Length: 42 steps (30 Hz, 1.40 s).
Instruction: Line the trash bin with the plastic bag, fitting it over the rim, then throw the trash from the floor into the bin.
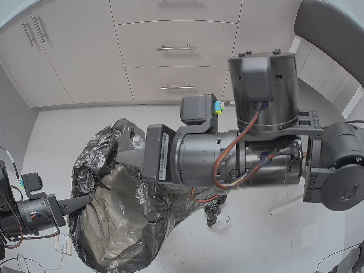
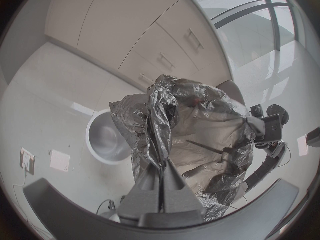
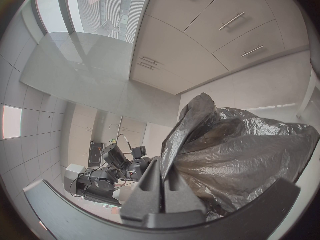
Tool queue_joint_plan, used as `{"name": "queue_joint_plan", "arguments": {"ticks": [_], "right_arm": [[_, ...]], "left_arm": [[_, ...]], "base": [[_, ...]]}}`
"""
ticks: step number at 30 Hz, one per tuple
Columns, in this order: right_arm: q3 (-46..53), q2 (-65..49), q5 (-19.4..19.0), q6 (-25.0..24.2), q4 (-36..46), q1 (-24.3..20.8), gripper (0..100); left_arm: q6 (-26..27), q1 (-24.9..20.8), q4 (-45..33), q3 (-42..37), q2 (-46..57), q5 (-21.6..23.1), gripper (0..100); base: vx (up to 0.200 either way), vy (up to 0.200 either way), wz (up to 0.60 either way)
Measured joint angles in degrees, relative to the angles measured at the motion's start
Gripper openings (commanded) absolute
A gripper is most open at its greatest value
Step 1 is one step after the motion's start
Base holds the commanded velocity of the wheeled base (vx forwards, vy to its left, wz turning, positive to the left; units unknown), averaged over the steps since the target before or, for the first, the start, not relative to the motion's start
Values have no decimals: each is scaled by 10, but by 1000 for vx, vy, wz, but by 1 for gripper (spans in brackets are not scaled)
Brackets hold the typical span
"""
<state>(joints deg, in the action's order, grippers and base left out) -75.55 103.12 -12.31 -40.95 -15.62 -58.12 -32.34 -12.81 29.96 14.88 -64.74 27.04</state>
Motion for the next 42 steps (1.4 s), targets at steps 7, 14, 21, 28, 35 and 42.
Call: {"name": "queue_joint_plan", "arguments": {"ticks": [7,14,21,28,35,42], "right_arm": [[-15,-4,-1,0,56,-13,0],[-34,-7,-3,0,87,-18,0],[-73,30,-1,0,90,-38,0],[-123,92,2,1,97,-70,0],[-132,122,4,1,104,-79,0],[-143,142,15,15,105,-73,0]], "left_arm": [[-57,-30,-65,7,31,4,0],[-98,-66,-75,22,37,3,0],[-100,-65,-75,26,31,4,0],[-98,-38,-70,32,0,2,0],[-90,-12,-69,39,-30,-1,0],[-15,15,-69,27,-39,-10,0]], "base": [[0,0,0],[0,0,0],[0,0,0],[0,0,0],[0,0,0],[0,0,0]]}}
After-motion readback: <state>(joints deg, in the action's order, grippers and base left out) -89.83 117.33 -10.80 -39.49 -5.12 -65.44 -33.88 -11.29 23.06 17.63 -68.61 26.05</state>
